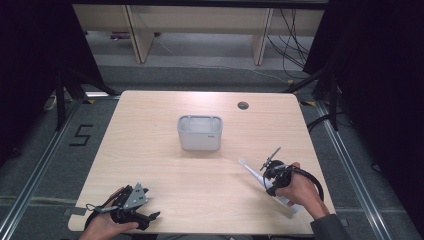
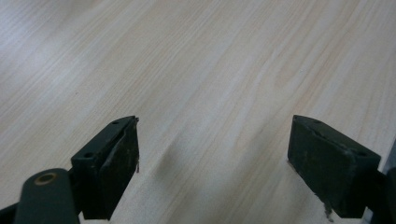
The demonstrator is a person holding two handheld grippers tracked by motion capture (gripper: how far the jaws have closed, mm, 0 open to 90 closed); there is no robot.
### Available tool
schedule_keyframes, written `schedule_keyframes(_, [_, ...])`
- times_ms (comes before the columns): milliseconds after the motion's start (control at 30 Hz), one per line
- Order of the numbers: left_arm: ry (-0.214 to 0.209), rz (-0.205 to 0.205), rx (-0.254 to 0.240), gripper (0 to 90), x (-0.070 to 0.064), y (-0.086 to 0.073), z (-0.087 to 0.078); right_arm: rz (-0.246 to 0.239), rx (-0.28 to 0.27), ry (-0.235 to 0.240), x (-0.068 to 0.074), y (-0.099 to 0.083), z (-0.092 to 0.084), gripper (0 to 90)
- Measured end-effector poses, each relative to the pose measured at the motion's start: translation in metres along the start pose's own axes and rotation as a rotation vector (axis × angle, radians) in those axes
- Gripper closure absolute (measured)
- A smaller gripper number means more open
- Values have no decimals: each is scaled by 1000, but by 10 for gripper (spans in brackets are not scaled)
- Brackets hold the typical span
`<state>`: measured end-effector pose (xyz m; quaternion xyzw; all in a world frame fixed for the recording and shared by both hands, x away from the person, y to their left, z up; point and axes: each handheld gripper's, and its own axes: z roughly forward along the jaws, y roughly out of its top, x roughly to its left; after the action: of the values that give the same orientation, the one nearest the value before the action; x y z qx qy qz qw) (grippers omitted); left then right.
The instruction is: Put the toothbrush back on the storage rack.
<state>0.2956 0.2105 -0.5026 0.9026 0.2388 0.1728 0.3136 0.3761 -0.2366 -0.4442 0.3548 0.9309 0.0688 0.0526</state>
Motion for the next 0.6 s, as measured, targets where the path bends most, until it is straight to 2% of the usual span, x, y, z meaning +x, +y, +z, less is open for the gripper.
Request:
schedule_keyframes(100, [-4, -14, -10, 163, -1, 0, 0, 27, -74, 4, -2, -1, -15, 669])
schedule_keyframes(167, [0, -3, -2, 163, 0, 0, 0, 29, -116, 5, -6, 0, -23, 669])
schedule_keyframes(233, [1, -7, -9, 163, -1, 0, 0, 65, -179, -6, -9, 0, -33, 669])
schedule_keyframes(333, [-3, -15, -8, 163, -1, 0, 0, 52, -219, 1, -12, 2, -37, 669])
schedule_keyframes(367, [2, 1, 0, 163, 0, 0, 0, 118, -264, 10, -14, 3, -41, 669])
schedule_keyframes(400, [3, 2, -1, 163, 0, 0, 0, 118, -264, 10, -14, 3, -41, 669])
schedule_keyframes(433, [3, -9, -11, 163, -1, 0, 0, 118, -293, 28, -15, 5, -42, 669])
schedule_keyframes(467, [-3, -15, -13, 163, -1, 0, 0, 105, -321, 6, -18, 6, -43, 669])
schedule_keyframes(500, [-1, -12, -11, 163, -1, 0, 0, 125, -333, 11, -18, 8, -44, 669])
schedule_keyframes(567, [3, -1, -4, 163, 0, 0, 0, 115, -379, 10, -23, 11, -45, 669])
schedule_keyframes(600, [2, -9, -13, 163, 0, 0, 0, 142, -434, 5, -26, 15, -47, 669])
